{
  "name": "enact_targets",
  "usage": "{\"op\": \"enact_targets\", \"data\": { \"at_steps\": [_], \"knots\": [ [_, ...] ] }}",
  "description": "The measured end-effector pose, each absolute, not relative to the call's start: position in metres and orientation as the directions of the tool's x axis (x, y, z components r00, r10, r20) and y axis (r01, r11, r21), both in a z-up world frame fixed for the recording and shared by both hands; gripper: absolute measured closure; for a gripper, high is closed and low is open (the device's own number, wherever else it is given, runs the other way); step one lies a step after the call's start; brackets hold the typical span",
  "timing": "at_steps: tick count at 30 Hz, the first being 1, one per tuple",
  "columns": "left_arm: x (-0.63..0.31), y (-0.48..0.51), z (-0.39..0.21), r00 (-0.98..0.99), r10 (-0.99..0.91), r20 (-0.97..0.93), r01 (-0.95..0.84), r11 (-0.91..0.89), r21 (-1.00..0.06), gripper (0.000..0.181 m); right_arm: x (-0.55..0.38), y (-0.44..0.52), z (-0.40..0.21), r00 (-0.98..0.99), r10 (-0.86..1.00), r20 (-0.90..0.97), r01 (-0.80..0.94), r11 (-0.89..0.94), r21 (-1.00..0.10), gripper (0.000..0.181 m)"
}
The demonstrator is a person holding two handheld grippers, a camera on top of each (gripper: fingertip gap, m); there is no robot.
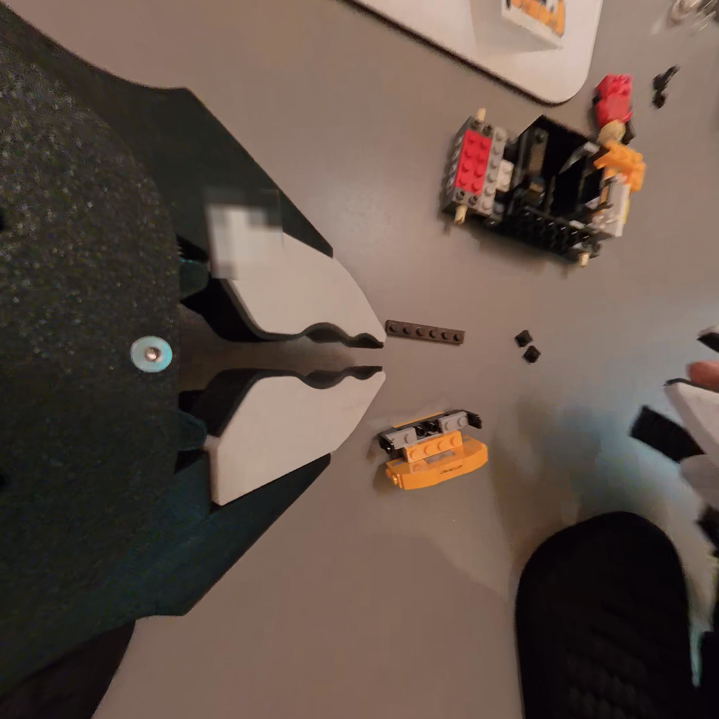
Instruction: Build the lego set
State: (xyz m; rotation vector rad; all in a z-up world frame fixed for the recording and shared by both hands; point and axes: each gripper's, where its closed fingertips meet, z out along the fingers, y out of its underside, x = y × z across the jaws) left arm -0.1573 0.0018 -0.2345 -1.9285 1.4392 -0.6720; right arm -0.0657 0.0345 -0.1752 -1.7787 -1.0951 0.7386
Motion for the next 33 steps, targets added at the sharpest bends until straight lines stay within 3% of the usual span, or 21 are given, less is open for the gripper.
{"op": "enact_targets", "data": {
  "at_steps": [4, 10, 14, 21, 25, 33],
  "knots": [
    [-0.155, 0.005, -0.214, 0.305, -0.952, -0.015, -0.554, -0.165, -0.816, 0.178, -0.057, 0.044, -0.162, 0.576, 0.817, 0.042, 0.244, -0.123, -0.962, 0.157],
    [-0.167, 0.016, -0.167, 0.473, -0.879, -0.051, -0.334, -0.126, -0.934, 0.181, -0.039, 0.054, -0.145, 0.664, 0.746, 0.047, 0.154, -0.074, -0.985, 0.179],
    [-0.198, 0.024, -0.134, 0.641, -0.766, -0.046, -0.173, -0.085, -0.981, 0.181, -0.032, 0.058, -0.142, 0.699, 0.714, 0.048, 0.135, -0.065, -0.989, 0.181],
    [-0.268, 0.031, -0.105, 0.856, -0.518, 0.003, -0.003, -0.011, -1.000, 0.181, -0.024, 0.064, -0.141, 0.730, 0.683, 0.023, 0.095, -0.068, -0.993, 0.181],
    [-0.315, 0.033, -0.092, 0.941, -0.339, -0.015, 0.005, 0.060, -0.998, 0.181, -0.019, 0.067, -0.140, 0.741, 0.671, -0.001, 0.070, -0.079, -0.994, 0.181],
    [-0.393, 0.015, -0.074, 0.993, -0.112, 0.048, 0.060, 0.103, -0.993, 0.181, -0.021, 0.067, -0.143, 0.732, 0.681, -0.019, 0.069, -0.101, -0.992, 0.181]
  ]
}}
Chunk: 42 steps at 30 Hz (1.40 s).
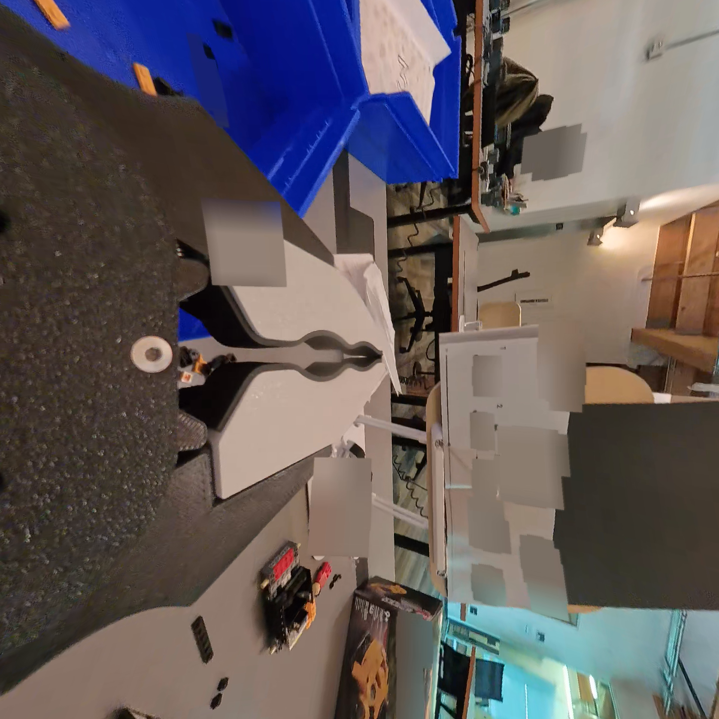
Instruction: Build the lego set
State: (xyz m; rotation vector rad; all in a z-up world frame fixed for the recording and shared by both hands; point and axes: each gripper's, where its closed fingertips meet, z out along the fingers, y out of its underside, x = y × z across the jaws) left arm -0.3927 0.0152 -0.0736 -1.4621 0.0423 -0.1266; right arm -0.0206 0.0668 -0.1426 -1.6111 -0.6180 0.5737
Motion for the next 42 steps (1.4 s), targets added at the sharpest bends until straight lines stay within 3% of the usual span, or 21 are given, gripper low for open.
{"op": "enact_targets", "data": {
  "at_steps": [11, 24, 33, 37, 42],
  "knots": [
    [-0.404, 0.023, -0.104, 0.993, -0.098, 0.062, 0.058, -0.041, -0.997, 0.181, -0.025, 0.065, -0.146, 0.714, 0.700, -0.029, 0.071, -0.113, -0.991, 0.181],
    [-0.413, 0.026, -0.117, 0.995, -0.075, 0.068, 0.062, -0.081, -0.995, 0.181, -0.003, 0.076, -0.136, 0.796, 0.605, -0.034, 0.017, -0.078, -0.997, 0.181],
    [-0.442, 0.009, -0.100, 0.998, 0.027, -0.055, -0.052, -0.109, -0.993, 0.181, -0.006, 0.076, -0.138, 0.786, 0.617, -0.037, 0.020, -0.085, -0.996, 0.181],
    [-0.492, -0.010, -0.080, 0.970, 0.134, -0.204, -0.173, -0.216, -0.961, 0.181, -0.009, 0.075, -0.140, 0.773, 0.633, -0.048, 0.020, -0.100, -0.995, 0.181],
    [-0.569, -0.023, -0.070, 0.952, 0.192, -0.237, -0.135, -0.431, -0.892, 0.181, -0.012, 0.073, -0.141, 0.758, 0.650, -0.051, 0.024, -0.106, -0.994, 0.181]
  ]
}}
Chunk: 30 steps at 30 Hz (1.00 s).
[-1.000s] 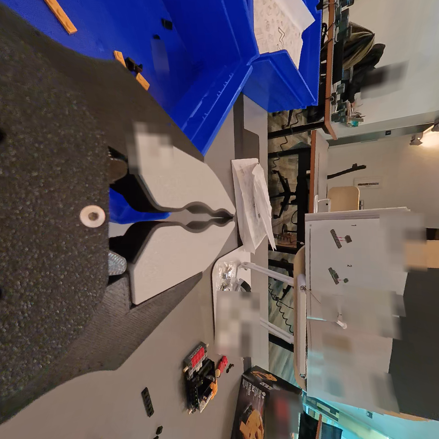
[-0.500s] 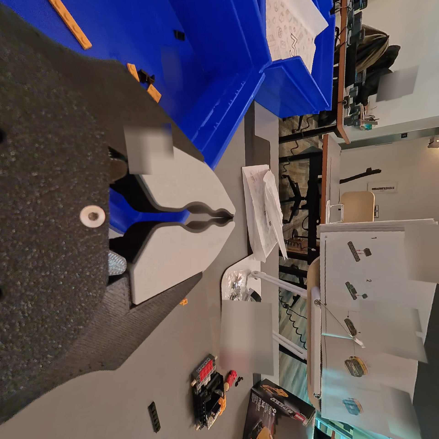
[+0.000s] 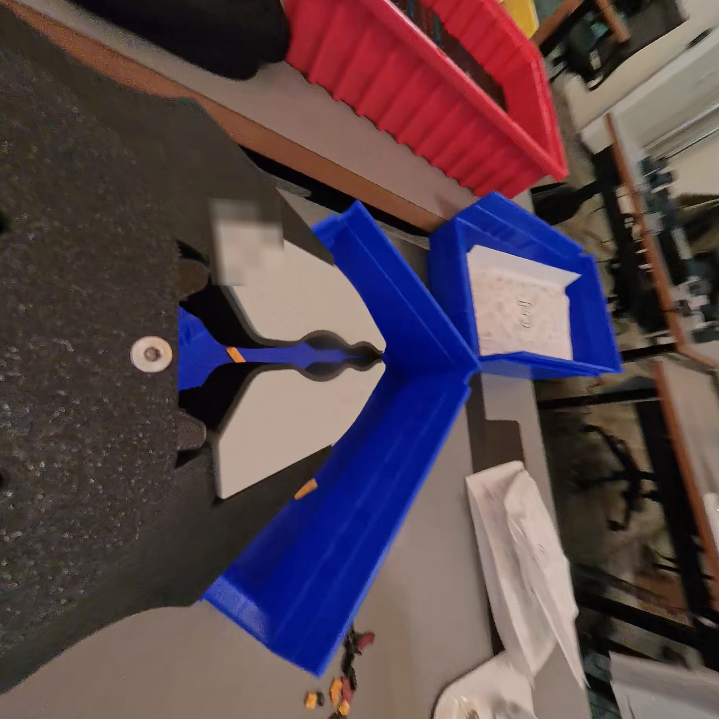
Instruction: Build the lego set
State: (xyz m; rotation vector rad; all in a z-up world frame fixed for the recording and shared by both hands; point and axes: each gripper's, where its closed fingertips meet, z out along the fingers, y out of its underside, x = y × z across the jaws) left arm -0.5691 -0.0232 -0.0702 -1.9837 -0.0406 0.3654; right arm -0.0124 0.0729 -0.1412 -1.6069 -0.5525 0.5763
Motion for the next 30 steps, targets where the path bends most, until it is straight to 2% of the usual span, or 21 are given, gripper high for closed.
{"op": "enact_targets", "data": {
  "at_steps": [2, 5, 8, 13, 16, 21, 27, 29, 30],
  "knots": [
    [-0.593, -0.022, -0.078, 0.954, 0.172, -0.246, -0.117, -0.539, -0.834, 0.177, -0.014, 0.072, -0.142, 0.752, 0.658, -0.048, 0.030, -0.107, -0.994, 0.181],
    [-0.622, -0.017, -0.105, 0.956, 0.108, -0.272, -0.113, -0.721, -0.684, 0.172, -0.017, 0.070, -0.143, 0.742, 0.669, -0.045, 0.039, -0.110, -0.993, 0.181],
    [-0.626, -0.011, -0.137, 0.982, -0.003, -0.190, -0.107, -0.835, -0.540, 0.172, -0.020, 0.069, -0.145, 0.734, 0.678, -0.040, 0.050, -0.112, -0.992, 0.181],
    [-0.627, -0.012, -0.183, 0.976, -0.174, -0.134, -0.205, -0.941, -0.270, 0.168, -0.024, 0.067, -0.150, 0.721, 0.692, -0.032, 0.074, -0.123, -0.990, 0.181],
    [-0.615, -0.009, -0.201, 0.948, -0.299, -0.106, -0.314, -0.934, -0.171, 0.165, -0.025, 0.068, -0.154, 0.717, 0.696, -0.038, 0.080, -0.137, -0.987, 0.181],
    [-0.579, 0.009, -0.224, 0.893, -0.449, -0.034, -0.450, -0.884, -0.125, 0.159, -0.025, 0.069, -0.159, 0.714, 0.699, -0.049, 0.085, -0.157, -0.984, 0.181],
    [-0.564, 0.023, -0.250, 0.883, -0.470, 0.002, -0.468, -0.879, -0.086, 0.155, -0.024, 0.070, -0.161, 0.713, 0.698, -0.059, 0.084, -0.168, -0.982, 0.181],
    [-0.560, 0.025, -0.254, 0.878, -0.479, 0.013, -0.475, -0.874, -0.098, 0.170, -0.024, 0.071, -0.161, 0.714, 0.698, -0.060, 0.083, -0.170, -0.982, 0.181],
    [-0.555, 0.027, -0.252, 0.873, -0.487, 0.030, -0.479, -0.868, -0.128, 0.170, -0.024, 0.071, -0.162, 0.713, 0.699, -0.063, 0.083, -0.172, -0.982, 0.181]
  ]
}}
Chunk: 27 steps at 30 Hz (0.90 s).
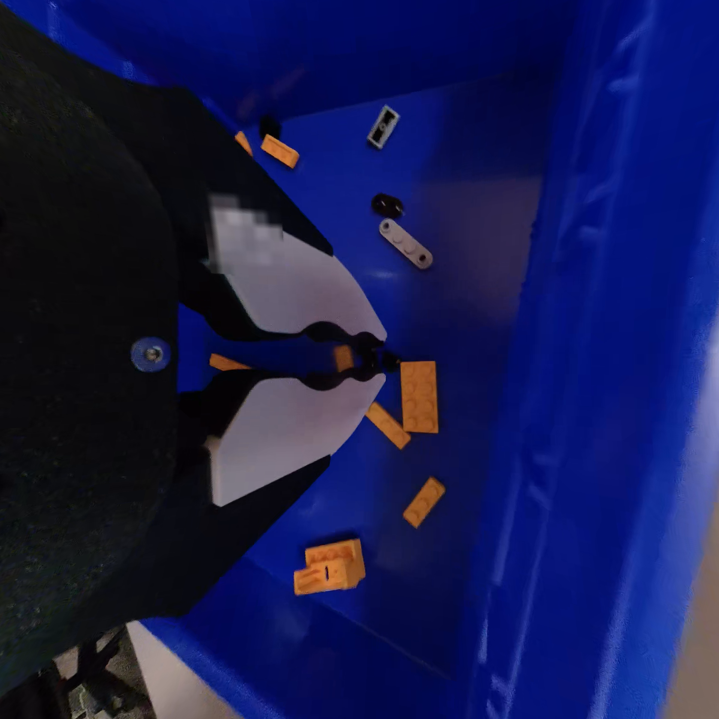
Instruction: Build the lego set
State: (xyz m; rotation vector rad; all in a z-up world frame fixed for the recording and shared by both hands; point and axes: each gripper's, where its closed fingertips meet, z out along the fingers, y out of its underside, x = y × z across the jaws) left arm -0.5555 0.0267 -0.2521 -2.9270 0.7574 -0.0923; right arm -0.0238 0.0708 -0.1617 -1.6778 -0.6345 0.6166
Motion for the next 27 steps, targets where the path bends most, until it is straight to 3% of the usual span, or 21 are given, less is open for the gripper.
{"op": "enact_targets", "data": {
  "at_steps": [4, 7, 9, 15, 18, 21, 27],
  "knots": [
    [-0.531, 0.019, -0.235, 0.817, -0.561, 0.132, -0.527, -0.820, -0.224, 0.171, -0.024, 0.071, -0.163, 0.709, 0.701, -0.069, 0.081, -0.179, -0.981, 0.181],
    [-0.527, 0.013, -0.214, 0.799, -0.575, 0.178, -0.517, -0.807, -0.287, 0.151, -0.025, 0.070, -0.163, 0.706, 0.704, -0.073, 0.081, -0.182, -0.980, 0.181],
    [-0.538, 0.014, -0.201, 0.811, -0.564, 0.155, -0.498, -0.805, -0.324, 0.150, -0.025, 0.070, -0.163, 0.704, 0.706, -0.072, 0.083, -0.182, -0.980, 0.181],
    [-0.603, 0.041, -0.174, 0.950, -0.312, -0.009, -0.286, -0.858, -0.427, 0.160, -0.027, 0.070, -0.165, 0.700, 0.710, -0.071, 0.090, -0.187, -0.978, 0.181],
    [-0.629, 0.057, -0.181, 0.989, -0.136, -0.058, -0.147, -0.884, -0.443, 0.162, -0.028, 0.070, -0.167, 0.698, 0.713, -0.072, 0.096, -0.192, -0.977, 0.181],
    [-0.635, 0.068, -0.205, 1.000, -0.007, -0.022, -0.015, -0.919, -0.394, 0.159, -0.029, 0.069, -0.166, 0.698, 0.713, -0.069, 0.098, -0.191, -0.977, 0.181],
    [-0.655, 0.079, -0.239, 0.989, 0.115, -0.097, 0.077, -0.943, -0.325, 0.155, -0.028, 0.069, -0.165, 0.698, 0.713, -0.065, 0.096, -0.183, -0.978, 0.181]
  ]
}}
